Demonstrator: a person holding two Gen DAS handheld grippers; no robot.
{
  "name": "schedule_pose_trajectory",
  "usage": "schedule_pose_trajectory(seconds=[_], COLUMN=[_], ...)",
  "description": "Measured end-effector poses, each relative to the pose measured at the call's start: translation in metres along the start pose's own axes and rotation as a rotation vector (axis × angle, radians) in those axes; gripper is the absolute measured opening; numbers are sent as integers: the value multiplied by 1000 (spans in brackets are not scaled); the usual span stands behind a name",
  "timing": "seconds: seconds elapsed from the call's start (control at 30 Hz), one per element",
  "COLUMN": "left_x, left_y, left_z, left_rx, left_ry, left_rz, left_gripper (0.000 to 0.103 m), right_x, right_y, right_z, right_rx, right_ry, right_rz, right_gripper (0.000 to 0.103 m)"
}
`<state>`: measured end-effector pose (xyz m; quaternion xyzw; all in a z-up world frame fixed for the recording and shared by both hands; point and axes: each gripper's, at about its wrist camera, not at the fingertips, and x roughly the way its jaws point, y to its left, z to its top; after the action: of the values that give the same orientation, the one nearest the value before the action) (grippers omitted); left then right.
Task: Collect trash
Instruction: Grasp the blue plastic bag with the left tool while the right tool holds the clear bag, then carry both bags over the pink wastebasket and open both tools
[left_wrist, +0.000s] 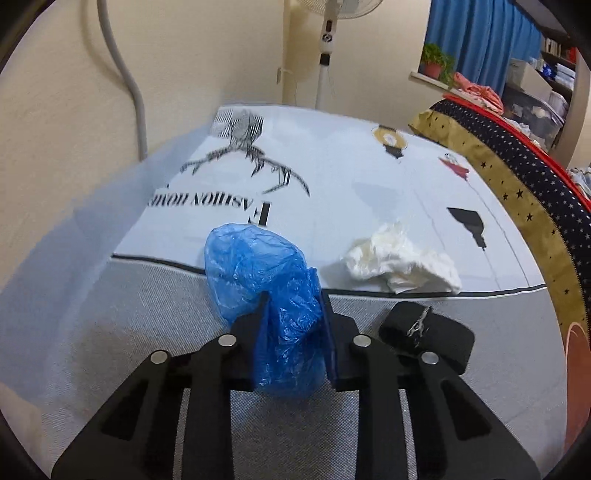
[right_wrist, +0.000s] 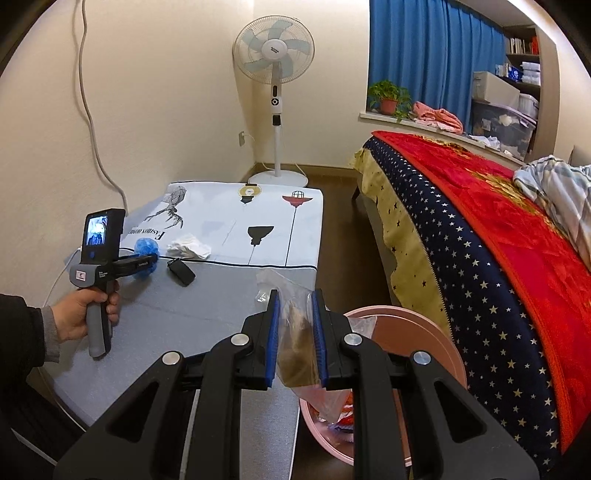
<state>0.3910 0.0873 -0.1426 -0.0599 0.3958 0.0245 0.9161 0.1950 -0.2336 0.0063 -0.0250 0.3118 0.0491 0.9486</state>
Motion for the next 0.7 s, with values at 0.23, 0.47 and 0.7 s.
schedule_pose_trajectory(seconds=[0.23,0.47,0.7], left_x=[-52,-152,-252], left_y=[-21,-76,-110], left_z=[16,7,-42], left_rx=[30,97,101], left_ry=[-47,-103,-122], left_rz=[7,-79,-122], left_gripper=[23,23,23], right_x=[-2,-11,-46], right_y=[-2,-11,-19], right_z=[0,0,-2], right_rx=[-6,-1,41], right_ry=[-2,-14,-57], right_rz=[13,16,21], right_gripper=[17,17,17])
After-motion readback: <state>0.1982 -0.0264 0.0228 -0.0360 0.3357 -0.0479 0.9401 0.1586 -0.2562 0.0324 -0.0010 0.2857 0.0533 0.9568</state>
